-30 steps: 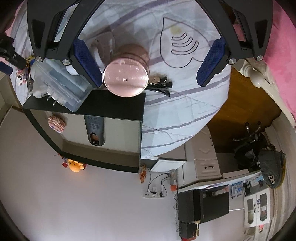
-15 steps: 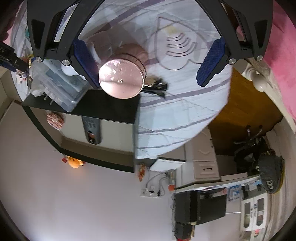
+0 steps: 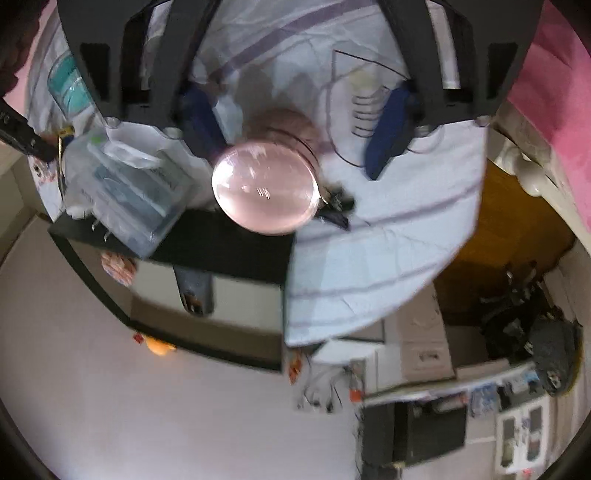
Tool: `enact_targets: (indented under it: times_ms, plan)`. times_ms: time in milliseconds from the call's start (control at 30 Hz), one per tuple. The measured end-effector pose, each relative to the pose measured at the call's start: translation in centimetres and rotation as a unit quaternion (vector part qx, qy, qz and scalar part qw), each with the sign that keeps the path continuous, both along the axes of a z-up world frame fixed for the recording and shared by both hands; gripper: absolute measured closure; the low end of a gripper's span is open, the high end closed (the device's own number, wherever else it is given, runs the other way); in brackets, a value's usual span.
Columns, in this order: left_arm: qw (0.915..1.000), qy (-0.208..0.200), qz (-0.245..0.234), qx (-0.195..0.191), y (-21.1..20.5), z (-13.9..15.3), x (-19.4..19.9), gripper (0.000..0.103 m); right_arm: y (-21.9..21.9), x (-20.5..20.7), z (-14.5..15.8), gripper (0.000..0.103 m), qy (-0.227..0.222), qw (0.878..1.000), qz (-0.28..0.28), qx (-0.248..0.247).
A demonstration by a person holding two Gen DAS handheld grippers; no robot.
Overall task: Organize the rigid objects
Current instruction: 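Close the left tool on the rose-gold jar while the right tool grasps the block figure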
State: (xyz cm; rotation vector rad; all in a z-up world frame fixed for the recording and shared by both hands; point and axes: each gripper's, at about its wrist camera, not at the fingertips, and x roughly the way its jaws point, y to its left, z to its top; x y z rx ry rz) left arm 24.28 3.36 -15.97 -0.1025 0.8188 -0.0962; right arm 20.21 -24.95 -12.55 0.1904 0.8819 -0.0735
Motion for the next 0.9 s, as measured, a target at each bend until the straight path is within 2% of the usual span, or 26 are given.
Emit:
enact_targets:
  times_ms: [67, 333, 500, 567, 600, 900]
  plan:
    - [0.9998, 0.003, -0.002, 0.018, -0.7, -0.1, 0.3, 0.040, 0.3, 0.3, 0.0, 0.048, -0.002, 1.000, 0.004, -0.004]
    - [0.9996, 0.001, -0.011, 0.024, -1.2, -0.1, 0.1, 0.054, -0.1, 0.0, 0.0, 0.051, 0.003, 1.000, 0.006, 0.010]
    - [0.9997, 0.001, -0.016, 0.021, -1.1, -0.1, 0.1, 0.055, -0.5, 0.8, -0.2, 0.051, -0.003, 0.999, 0.010, 0.040]
    - [0.9998, 0.001, -0.016, 0.012, -0.9, 0.0, 0.1, 0.055, -0.9, 1.1, -0.5, 0.058, -0.003, 0.997, 0.018, 0.076]
    - [0.9998, 0.001, -0.016, 0.009, -0.9, -0.1, 0.1, 0.055, -1.0, 1.1, -0.6, 0.058, -0.004, 0.996, 0.019, 0.082]
    - [0.9999, -0.003, -0.016, 0.001, -0.2, 0.2, -0.5, 0.055, -1.2, 0.0, -0.2, 0.059, -0.010, 0.995, 0.023, 0.095]
